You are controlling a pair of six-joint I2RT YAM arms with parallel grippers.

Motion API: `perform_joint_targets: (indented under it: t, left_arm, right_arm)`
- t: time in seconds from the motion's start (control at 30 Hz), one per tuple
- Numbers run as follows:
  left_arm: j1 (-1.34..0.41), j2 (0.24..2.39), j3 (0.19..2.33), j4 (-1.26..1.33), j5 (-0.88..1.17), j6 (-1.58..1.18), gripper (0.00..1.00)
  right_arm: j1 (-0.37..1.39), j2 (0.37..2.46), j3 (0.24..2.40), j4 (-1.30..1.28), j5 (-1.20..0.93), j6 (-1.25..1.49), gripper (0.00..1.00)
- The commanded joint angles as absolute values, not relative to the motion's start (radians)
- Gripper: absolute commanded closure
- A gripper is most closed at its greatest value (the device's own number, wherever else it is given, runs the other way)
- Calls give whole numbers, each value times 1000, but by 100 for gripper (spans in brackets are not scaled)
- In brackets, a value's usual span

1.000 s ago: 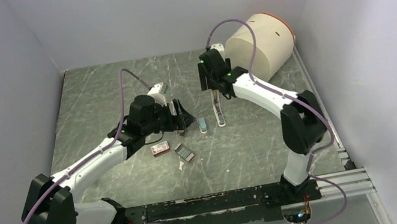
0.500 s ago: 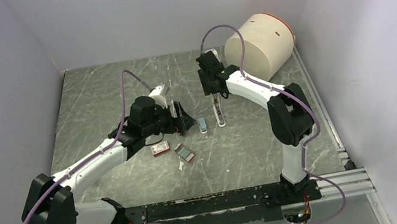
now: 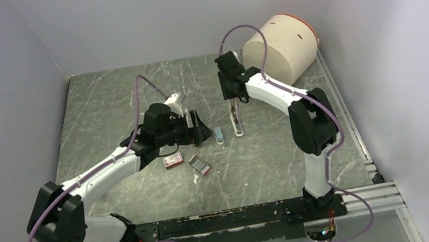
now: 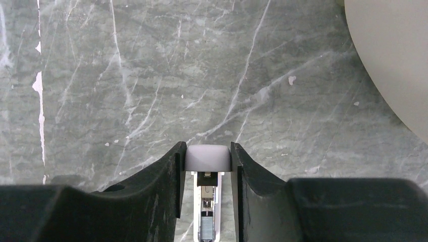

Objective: Load the staples into the stapler

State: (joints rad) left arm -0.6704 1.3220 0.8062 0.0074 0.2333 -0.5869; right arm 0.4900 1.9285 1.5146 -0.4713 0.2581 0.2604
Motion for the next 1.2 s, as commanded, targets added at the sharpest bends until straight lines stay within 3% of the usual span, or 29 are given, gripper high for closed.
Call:
perform_joint_targets:
  t: [0.0,0.07,0.2,0.3,0.53,0.87,1.17]
  left_arm:
    - [-674,1379,871,11,307,-634,16]
    - [-675,1418,905,19,331,-666,20]
    - [-676,1534,987,50,368,-714,43]
    - [-678,1614,1057,39,338,-727,50]
    - [-678,1816,1247,-58,282,-686,52]
    - [-651,1974,1304,-8,252,-658,69]
    - [-623,2102,1365,55,299,-641,69]
  right_arm:
    - [485,1902,1502,-424,236,295,69]
    - [485,1885,1485,-402,239,306,70]
    - [486,1839,1426,-345,238,328,72]
    - [485,1813,1397,-313,241,342,73]
    - [486,1820,1416,-258,256,335,73]
    - [486,1902,1516,-234,284,289,73]
    - [486,1939,1550,-259,268,317,74]
